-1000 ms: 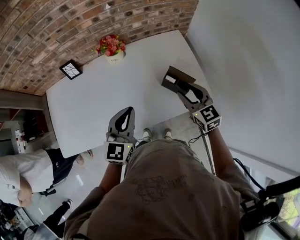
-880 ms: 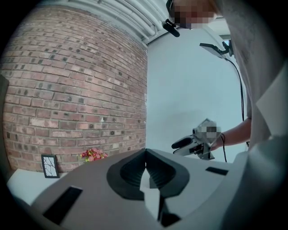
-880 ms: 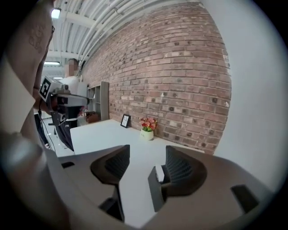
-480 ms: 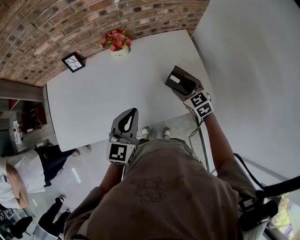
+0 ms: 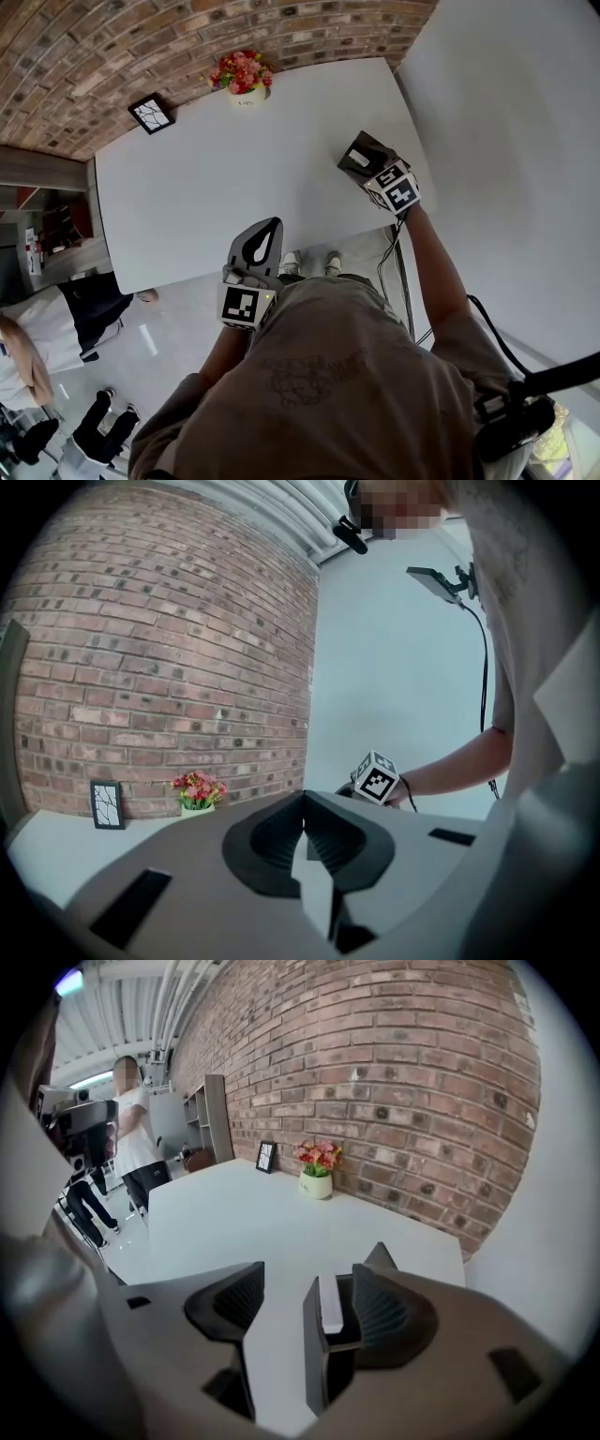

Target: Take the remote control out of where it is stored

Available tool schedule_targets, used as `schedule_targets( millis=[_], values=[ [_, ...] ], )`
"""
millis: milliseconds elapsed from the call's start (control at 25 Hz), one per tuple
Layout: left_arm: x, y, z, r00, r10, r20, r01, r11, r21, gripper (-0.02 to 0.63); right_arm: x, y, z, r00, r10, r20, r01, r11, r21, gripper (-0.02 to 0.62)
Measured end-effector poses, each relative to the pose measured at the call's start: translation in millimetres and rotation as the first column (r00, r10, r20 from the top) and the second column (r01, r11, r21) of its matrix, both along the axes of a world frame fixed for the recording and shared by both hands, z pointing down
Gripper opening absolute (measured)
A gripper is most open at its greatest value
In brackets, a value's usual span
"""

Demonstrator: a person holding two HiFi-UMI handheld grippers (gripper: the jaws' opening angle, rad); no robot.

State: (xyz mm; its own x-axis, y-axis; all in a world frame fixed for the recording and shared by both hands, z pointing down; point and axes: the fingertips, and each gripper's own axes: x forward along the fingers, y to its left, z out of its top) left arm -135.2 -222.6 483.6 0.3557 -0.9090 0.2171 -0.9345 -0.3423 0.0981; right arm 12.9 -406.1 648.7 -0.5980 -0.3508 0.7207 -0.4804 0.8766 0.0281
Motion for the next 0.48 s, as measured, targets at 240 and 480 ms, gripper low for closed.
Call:
schedule_targets(
  millis=[240, 480],
  values=[
    [-9, 0, 3, 1.000, -0.022, -0.004, 0.022, 1.000, -0.010, 0.011, -7, -2, 20, 0.998, -0.030, -0.063, 0.026, 0.998, -0.052, 0.278],
    [-13, -1, 9, 0.999, -0.042, -0.008, 0.042, 0.999, -0.035, 0.011, -1, -10, 39, 0.989, -0.021, -0.146, 0.009, 0.997, -0.081, 0.276]
  ],
)
